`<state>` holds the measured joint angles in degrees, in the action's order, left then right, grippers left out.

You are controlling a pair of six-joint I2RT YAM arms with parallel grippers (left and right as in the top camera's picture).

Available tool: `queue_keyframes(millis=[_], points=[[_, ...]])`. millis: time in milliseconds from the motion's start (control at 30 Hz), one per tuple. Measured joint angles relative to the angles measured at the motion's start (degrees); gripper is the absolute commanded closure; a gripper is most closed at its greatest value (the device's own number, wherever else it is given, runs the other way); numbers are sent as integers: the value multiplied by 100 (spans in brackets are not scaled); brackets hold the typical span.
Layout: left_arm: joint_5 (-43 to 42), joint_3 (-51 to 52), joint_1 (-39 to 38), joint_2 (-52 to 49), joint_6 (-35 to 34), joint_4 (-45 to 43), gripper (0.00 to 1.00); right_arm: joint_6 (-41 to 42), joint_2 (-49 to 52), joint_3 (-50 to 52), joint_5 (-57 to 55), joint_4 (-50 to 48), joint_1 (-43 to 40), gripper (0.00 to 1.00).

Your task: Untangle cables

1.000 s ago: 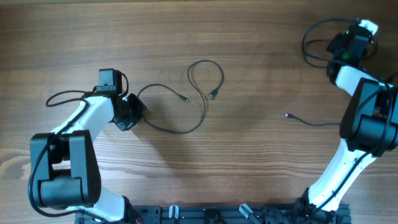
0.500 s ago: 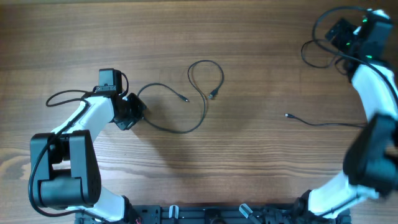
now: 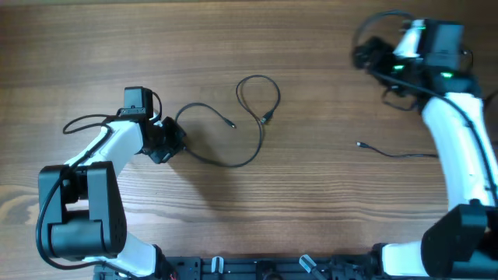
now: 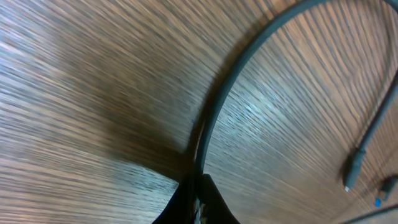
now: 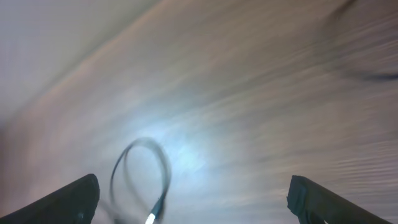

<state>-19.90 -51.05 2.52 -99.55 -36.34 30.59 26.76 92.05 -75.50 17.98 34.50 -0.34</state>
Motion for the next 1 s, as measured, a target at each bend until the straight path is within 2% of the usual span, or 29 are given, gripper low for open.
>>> queue_keyframes(millis=[133, 200, 433, 633, 800, 1000], points=[[-140, 0, -103, 0, -2, -2, 96, -2, 251, 177, 85, -87, 621, 0], [-190, 0, -280, 0, -2, -17, 96, -7, 625, 330, 136, -223, 1088, 0], [-258, 7, -955, 0, -2, -343, 95, -24, 1906, 354, 153, -975, 1921, 1], [-245, 11, -1335, -2, -2, -514, 92, -116, 2350, 280, 208, -1346, 2229, 7], [-184, 11, -1438, -2, -2, -538, 92, -164, 2433, 229, 251, -1403, 2304, 8], [-50, 11, -1438, -2, -2, -538, 90, -743, 2441, 227, 433, -1338, 2302, 13]])
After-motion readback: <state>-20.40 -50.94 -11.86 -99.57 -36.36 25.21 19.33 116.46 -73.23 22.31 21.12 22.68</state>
